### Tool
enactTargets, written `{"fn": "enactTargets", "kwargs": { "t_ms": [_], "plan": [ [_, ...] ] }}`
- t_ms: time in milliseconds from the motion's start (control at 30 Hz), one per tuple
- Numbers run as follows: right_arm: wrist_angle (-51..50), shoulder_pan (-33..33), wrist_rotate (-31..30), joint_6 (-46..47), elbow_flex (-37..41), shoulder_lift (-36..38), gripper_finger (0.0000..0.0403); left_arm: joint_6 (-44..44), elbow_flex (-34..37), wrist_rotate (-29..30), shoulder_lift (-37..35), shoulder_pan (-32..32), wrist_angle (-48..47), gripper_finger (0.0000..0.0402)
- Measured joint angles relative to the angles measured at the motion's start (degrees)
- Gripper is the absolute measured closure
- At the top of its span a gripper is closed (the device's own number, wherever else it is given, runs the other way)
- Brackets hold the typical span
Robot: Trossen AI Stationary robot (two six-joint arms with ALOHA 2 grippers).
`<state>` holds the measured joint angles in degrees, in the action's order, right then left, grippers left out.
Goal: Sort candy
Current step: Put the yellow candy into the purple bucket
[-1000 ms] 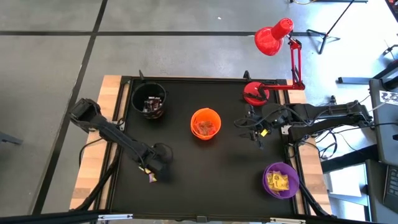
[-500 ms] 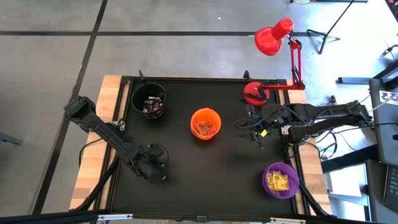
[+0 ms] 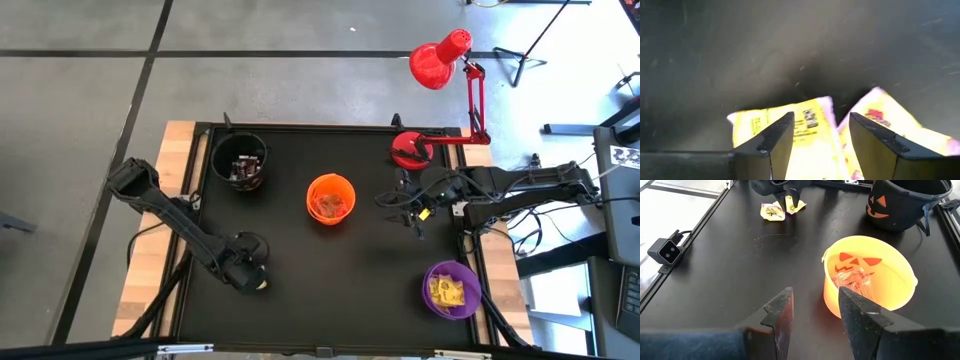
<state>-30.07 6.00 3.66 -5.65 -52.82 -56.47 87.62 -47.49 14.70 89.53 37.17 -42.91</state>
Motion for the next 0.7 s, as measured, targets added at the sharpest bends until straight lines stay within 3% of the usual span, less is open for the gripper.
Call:
{"fn": "enactTargets", "kwargs": {
  "t_ms": [267, 467, 700],
  "plan": [
    [-0.1, 0.0, 0.0, 0.0, 0.0, 0.0, 0.0249, 8.1, 3.3, 0.2, 0.0, 0.0, 0.3, 0.0222],
    [-0.1, 0.0, 0.0, 0.0, 0.0, 0.0, 0.0249, 8.2, 3.8, 1.3, 0.0, 0.0, 0.2, 0.0224],
    [0.0, 0.0, 0.0, 0.0, 0.0, 0.0, 0.0249, 6.4, 3.4, 2.5, 0.2, 0.0, -0.4, 0.0283]
  ]
}}
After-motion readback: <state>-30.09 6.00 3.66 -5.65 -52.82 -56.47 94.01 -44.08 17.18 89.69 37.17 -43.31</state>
